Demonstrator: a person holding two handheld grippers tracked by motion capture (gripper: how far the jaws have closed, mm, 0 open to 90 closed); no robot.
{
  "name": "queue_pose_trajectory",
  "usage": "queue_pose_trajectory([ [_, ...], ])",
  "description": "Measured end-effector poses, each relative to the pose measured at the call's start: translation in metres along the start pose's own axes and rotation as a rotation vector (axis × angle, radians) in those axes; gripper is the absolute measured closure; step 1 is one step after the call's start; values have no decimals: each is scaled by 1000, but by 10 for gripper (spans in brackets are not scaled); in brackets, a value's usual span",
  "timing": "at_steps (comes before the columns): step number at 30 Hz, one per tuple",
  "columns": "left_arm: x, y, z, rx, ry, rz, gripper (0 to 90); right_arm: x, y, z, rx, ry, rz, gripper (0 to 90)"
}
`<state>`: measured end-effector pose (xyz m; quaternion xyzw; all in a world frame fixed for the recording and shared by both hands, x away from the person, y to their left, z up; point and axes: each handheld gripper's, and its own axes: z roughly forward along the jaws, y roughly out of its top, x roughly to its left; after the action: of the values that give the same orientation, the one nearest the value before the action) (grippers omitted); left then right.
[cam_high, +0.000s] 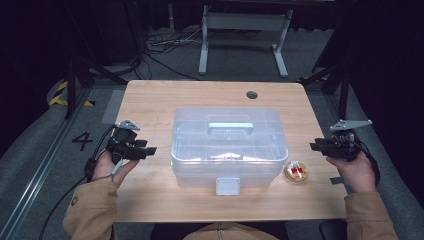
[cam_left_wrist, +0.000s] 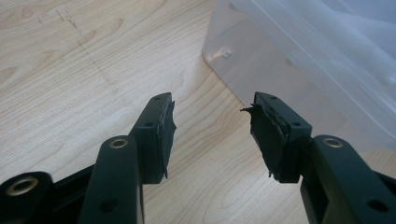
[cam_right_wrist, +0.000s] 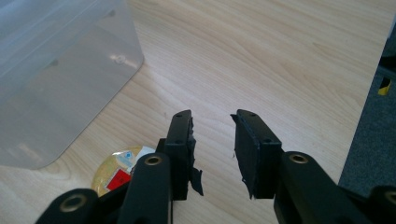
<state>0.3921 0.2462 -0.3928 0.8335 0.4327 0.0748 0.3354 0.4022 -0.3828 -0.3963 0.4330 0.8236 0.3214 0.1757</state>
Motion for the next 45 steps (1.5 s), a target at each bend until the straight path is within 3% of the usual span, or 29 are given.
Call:
queue_pose_trajectory([
  [2, 0, 0, -1, -2, -3, -5, 493, -3, -1, 0, -12, 16, 2, 669],
  [5, -1, 1, -4, -17, -6, -5, 493, -6, 1, 0, -26, 68, 51, 661],
  [8, -2, 3, -7, -29, -8, -6, 489, -4, 1, 1, -39, 61, 41, 647],
  [11, -4, 5, -10, -45, -13, -12, 488, 0, 1, 5, -33, 45, 1, 619],
  [13, -5, 8, -11, -47, -16, 3, 488, 3, 1, 8, -26, 37, -11, 612],
  [26, -23, 25, -33, -91, -32, 38, 486, 4, -5, 12, -15, 46, -4, 581],
  [34, -38, 41, -40, -105, -61, 90, 486, 4, -8, 12, -15, 49, 0, 576],
  [45, -55, 66, -46, -140, -145, 152, 477, 5, -15, 12, -9, 44, 8, 550],
])
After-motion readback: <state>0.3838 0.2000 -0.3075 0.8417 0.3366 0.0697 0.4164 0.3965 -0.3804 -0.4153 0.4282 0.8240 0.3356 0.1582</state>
